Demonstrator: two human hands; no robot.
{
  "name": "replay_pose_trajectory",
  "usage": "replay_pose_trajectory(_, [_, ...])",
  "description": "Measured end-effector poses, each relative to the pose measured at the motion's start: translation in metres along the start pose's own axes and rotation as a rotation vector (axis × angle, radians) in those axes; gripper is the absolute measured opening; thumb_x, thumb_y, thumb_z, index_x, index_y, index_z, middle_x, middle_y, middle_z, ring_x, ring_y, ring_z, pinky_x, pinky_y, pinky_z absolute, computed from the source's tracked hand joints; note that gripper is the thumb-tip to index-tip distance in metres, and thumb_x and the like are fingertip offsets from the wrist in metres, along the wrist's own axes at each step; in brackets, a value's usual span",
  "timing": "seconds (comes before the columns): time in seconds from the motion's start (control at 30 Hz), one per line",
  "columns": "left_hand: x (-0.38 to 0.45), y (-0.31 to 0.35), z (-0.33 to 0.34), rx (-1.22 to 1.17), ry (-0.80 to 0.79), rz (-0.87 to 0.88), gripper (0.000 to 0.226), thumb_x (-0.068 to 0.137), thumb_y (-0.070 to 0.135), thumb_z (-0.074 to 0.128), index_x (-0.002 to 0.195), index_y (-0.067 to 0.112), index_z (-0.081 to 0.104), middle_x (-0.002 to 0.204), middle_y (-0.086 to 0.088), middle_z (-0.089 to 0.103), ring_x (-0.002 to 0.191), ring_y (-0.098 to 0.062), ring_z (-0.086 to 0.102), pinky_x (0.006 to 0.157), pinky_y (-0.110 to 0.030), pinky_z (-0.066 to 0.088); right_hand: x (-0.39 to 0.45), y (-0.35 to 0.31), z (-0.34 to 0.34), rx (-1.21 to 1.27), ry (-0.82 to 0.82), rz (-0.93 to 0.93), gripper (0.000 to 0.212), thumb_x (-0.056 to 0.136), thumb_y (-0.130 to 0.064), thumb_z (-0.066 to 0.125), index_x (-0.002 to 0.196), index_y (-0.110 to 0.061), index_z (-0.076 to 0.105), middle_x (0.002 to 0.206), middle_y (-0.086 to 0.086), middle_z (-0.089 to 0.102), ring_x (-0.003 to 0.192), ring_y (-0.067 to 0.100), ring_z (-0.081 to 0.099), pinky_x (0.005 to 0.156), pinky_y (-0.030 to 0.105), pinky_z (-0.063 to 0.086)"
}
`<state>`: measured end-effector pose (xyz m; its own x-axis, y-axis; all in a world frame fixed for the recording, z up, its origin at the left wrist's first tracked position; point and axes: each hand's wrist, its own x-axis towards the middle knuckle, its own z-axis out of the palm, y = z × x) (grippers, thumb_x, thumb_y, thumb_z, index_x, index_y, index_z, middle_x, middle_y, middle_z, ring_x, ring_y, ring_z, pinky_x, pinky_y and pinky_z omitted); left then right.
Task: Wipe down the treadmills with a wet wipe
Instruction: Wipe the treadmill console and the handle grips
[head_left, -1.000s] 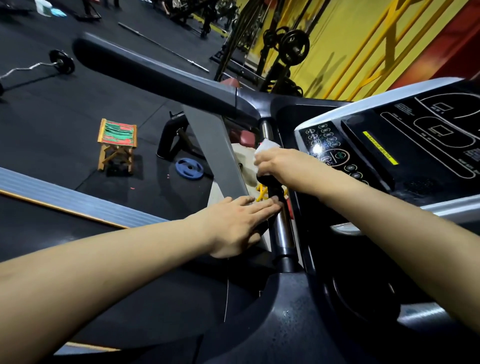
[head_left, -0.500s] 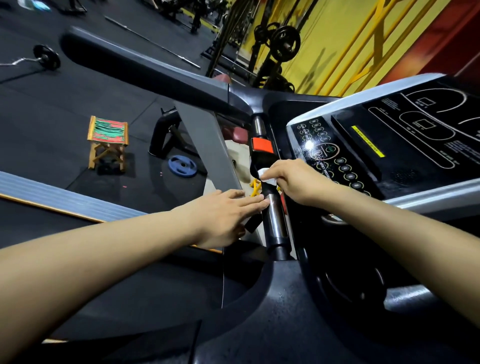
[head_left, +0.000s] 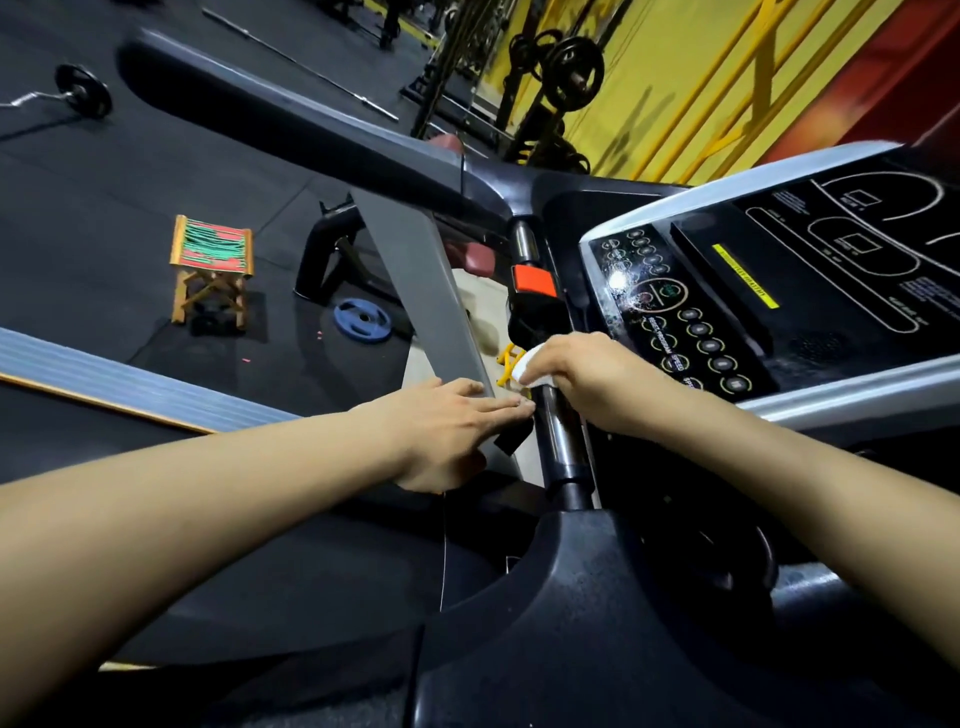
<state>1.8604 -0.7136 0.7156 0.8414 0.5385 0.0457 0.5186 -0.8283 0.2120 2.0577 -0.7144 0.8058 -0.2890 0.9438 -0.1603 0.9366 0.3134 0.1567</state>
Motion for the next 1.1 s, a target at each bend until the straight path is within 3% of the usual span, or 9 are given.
replay_pose_trajectory(0.2, [0.000, -0.005, -0.001, 0.071, -0.011, -0.007, 0.064, 0.102, 0.025, 0.041, 0.161, 0.028, 0.018, 0.167, 0.015, 0.018, 0.148, -0.023, 0.026, 0.107, -0.036, 0.036, -0.031, -0.004, -0.006, 0.120, -0.011, -0.007, 0.025, 0.096, -0.012, 0.061, 0.103, -0.029, 0.079, 0.112, -0.007, 0.073, 0.108, 0.016, 0.066, 0.097, 0.035, 0.051])
replay_pose_trajectory(0.33, [0.001, -0.007, 0.001, 0.055, 0.031, -0.032, 0.067, 0.102, 0.023, 0.041, 0.163, 0.025, 0.012, 0.170, 0.011, 0.012, 0.150, -0.019, 0.024, 0.107, -0.035, 0.034, -0.021, 0.003, -0.003, 0.172, 0.068, 0.088, 0.047, 0.092, 0.003, 0.048, 0.117, -0.025, 0.075, 0.128, -0.004, 0.069, 0.123, 0.015, 0.061, 0.108, 0.031, 0.045])
replay_pose_trajectory(0.5, [0.004, -0.006, 0.004, 0.008, 0.059, -0.039, 0.068, 0.102, 0.017, 0.039, 0.162, 0.026, 0.008, 0.169, 0.011, 0.011, 0.150, -0.020, 0.025, 0.108, -0.035, 0.035, -0.078, -0.030, 0.001, 0.261, 0.038, -0.020, 0.028, 0.090, 0.001, 0.066, 0.103, -0.018, 0.080, 0.118, -0.007, 0.073, 0.111, 0.004, 0.062, 0.100, 0.007, 0.040])
replay_pose_trajectory(0.6, [0.007, -0.004, 0.006, -0.045, 0.074, -0.030, 0.078, 0.098, 0.011, 0.039, 0.162, 0.031, 0.000, 0.170, 0.012, 0.008, 0.149, -0.021, 0.024, 0.113, -0.038, 0.035, -0.110, -0.036, -0.001, 0.300, 0.013, -0.003, 0.034, 0.092, 0.001, 0.064, 0.111, -0.023, 0.078, 0.126, -0.014, 0.067, 0.119, -0.006, 0.056, 0.101, 0.003, 0.035])
replay_pose_trajectory(0.7, [0.010, 0.000, 0.007, -0.081, 0.066, 0.007, 0.085, 0.094, 0.005, 0.039, 0.162, 0.033, -0.004, 0.170, 0.014, 0.003, 0.149, -0.020, 0.022, 0.115, -0.040, 0.034, -0.106, -0.035, 0.004, 0.397, 0.166, 0.099, 0.031, 0.096, -0.008, 0.062, 0.120, -0.024, 0.073, 0.126, -0.012, 0.066, 0.111, -0.024, 0.051, 0.094, -0.002, 0.033])
replay_pose_trajectory(0.83, [0.010, 0.004, 0.009, -0.119, 0.042, 0.027, 0.088, 0.092, 0.002, 0.037, 0.162, 0.030, -0.008, 0.170, 0.016, 0.002, 0.150, -0.020, 0.021, 0.115, -0.038, 0.033, -0.054, -0.022, 0.008, 0.362, 0.195, 0.334, 0.035, 0.098, -0.008, 0.053, 0.123, -0.024, 0.072, 0.122, 0.005, 0.071, 0.106, 0.015, 0.067, 0.072, 0.003, 0.033])
replay_pose_trajectory(0.9, [0.010, 0.002, 0.010, -0.146, 0.037, 0.021, 0.088, 0.093, 0.001, 0.038, 0.162, 0.031, -0.008, 0.169, 0.015, 0.006, 0.151, -0.020, 0.021, 0.116, -0.038, 0.033, -0.030, -0.016, 0.009, 0.416, 0.221, 0.429, 0.034, 0.099, -0.010, 0.052, 0.124, -0.023, 0.072, 0.122, 0.005, 0.072, 0.103, 0.017, 0.065, 0.067, 0.006, 0.035])
replay_pose_trajectory(1.0, [0.009, 0.000, 0.010, -0.165, 0.031, 0.023, 0.089, 0.093, 0.002, 0.040, 0.162, 0.031, -0.009, 0.169, 0.016, 0.005, 0.151, -0.021, 0.020, 0.117, -0.042, 0.031, -0.019, -0.013, 0.016, 0.492, 0.248, 0.514, 0.032, 0.098, -0.015, 0.055, 0.123, -0.023, 0.072, 0.123, -0.001, 0.071, 0.110, 0.017, 0.064, 0.080, 0.015, 0.041])
replay_pose_trajectory(1.1, [0.010, -0.002, 0.012, -0.166, 0.011, 0.018, 0.090, 0.093, 0.003, 0.039, 0.161, 0.032, -0.012, 0.169, 0.018, 0.001, 0.152, -0.019, 0.018, 0.118, -0.044, 0.030, -0.042, -0.018, 0.016, 0.616, 0.254, 0.544, 0.024, 0.096, -0.022, 0.063, 0.117, -0.025, 0.075, 0.114, -0.004, 0.073, 0.099, 0.011, 0.066, 0.086, 0.021, 0.051])
